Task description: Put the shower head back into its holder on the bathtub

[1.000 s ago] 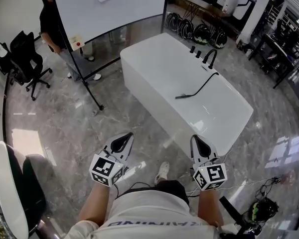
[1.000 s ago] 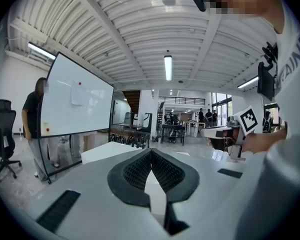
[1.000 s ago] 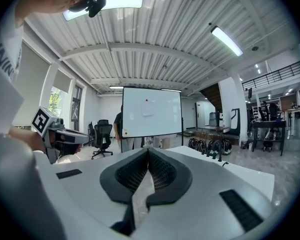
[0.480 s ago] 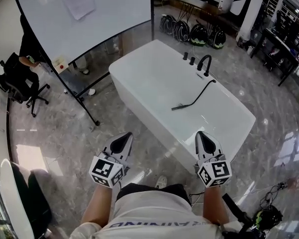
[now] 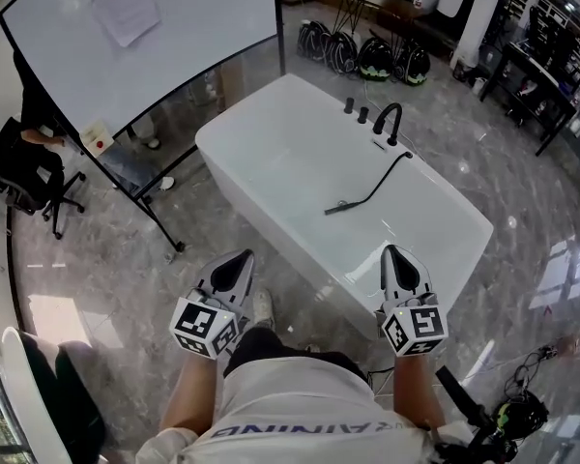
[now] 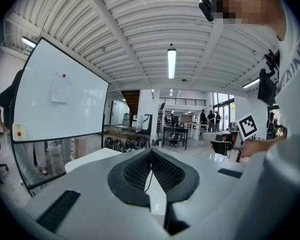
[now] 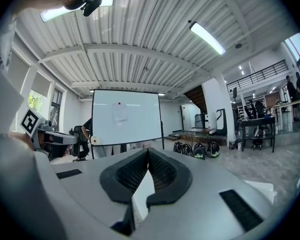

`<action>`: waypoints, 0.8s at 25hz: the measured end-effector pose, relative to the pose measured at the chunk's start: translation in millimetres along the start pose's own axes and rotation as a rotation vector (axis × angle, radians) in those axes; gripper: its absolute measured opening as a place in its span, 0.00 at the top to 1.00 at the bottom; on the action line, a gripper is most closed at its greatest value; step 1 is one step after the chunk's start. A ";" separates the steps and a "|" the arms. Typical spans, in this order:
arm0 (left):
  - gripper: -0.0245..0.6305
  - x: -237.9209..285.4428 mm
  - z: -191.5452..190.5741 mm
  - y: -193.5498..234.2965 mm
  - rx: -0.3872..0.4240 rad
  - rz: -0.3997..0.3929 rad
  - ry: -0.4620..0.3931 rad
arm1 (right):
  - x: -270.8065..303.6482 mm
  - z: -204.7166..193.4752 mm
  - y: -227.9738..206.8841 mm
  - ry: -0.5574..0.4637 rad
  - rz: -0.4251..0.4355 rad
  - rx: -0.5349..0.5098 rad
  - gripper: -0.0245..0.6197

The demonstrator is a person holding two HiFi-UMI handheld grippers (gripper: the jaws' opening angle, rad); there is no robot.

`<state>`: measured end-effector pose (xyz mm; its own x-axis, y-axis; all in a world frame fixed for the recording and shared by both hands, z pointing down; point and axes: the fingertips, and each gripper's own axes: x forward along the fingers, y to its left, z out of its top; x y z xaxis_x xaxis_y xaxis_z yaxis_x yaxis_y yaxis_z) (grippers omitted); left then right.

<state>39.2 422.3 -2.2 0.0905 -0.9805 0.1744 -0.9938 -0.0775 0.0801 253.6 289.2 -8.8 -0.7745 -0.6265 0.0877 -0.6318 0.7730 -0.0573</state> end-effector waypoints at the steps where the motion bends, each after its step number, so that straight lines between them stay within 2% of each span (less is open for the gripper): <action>1: 0.93 11.1 -0.7 7.1 -0.006 -0.013 0.000 | 8.5 1.0 -4.8 0.000 -0.015 -0.005 0.94; 6: 0.93 79.5 -5.6 46.5 -0.034 -0.091 -0.002 | 53.1 -1.5 -30.5 0.015 -0.100 -0.029 0.94; 13: 0.93 178.0 24.7 120.0 -0.020 -0.244 0.019 | 130.7 21.3 -55.7 0.021 -0.284 -0.040 0.94; 20: 0.93 271.4 34.6 180.5 0.048 -0.392 0.007 | 199.5 20.8 -78.9 0.077 -0.456 -0.079 0.94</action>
<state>-117.8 135.9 25.6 0.4643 -0.8735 0.1465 -0.8855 -0.4546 0.0958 148.2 101.2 -7.4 -0.4122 -0.8970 0.1597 -0.9003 0.4279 0.0799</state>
